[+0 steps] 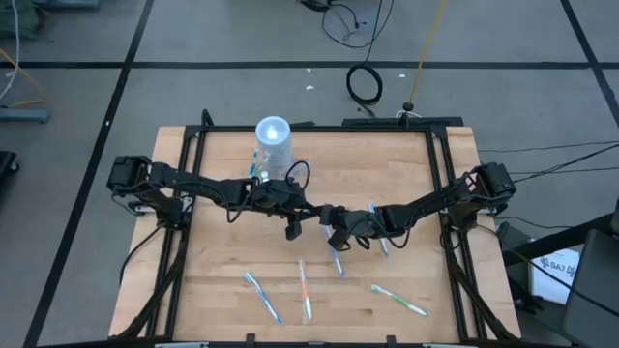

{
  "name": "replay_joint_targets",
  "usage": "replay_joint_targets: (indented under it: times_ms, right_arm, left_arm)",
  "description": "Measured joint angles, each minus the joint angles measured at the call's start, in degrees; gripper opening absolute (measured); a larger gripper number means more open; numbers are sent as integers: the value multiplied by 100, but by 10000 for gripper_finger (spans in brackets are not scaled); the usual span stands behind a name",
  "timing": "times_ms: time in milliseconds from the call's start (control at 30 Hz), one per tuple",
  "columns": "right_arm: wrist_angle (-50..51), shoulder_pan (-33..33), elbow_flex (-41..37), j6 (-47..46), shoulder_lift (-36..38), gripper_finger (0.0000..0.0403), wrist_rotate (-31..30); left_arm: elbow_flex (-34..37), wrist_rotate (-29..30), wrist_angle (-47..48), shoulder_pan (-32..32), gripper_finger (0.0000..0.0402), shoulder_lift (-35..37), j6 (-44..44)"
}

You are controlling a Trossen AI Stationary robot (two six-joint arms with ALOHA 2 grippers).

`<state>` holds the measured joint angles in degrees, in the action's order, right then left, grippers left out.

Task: Pick & Place toothbrushing station
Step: Put the blue mouthwash into the transparent organizer

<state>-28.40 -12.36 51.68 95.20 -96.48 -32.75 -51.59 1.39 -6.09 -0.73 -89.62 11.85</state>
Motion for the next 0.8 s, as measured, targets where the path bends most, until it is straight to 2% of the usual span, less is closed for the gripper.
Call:
replay_joint_targets:
  times_ms: [233, 333, 533, 800]
  right_arm:
    - [-34, 1, -2, -158, 2, 115, -38]
    - [-56, -2, -2, -200, 2, 116, -229]
    - [-143, 2, -2, -746, 8, 116, -443]
    - [-286, 0, -6, -839, 8, 116, -1371]
  left_arm:
    - [0, -2, 67, 2, 108, 47, -233]
    - [0, 17, 110, 12, 108, 121, -320]
    - [18, 43, 441, 30, 108, 326, -377]
    - [15, 818, 1096, 2, 108, 1158, -268]
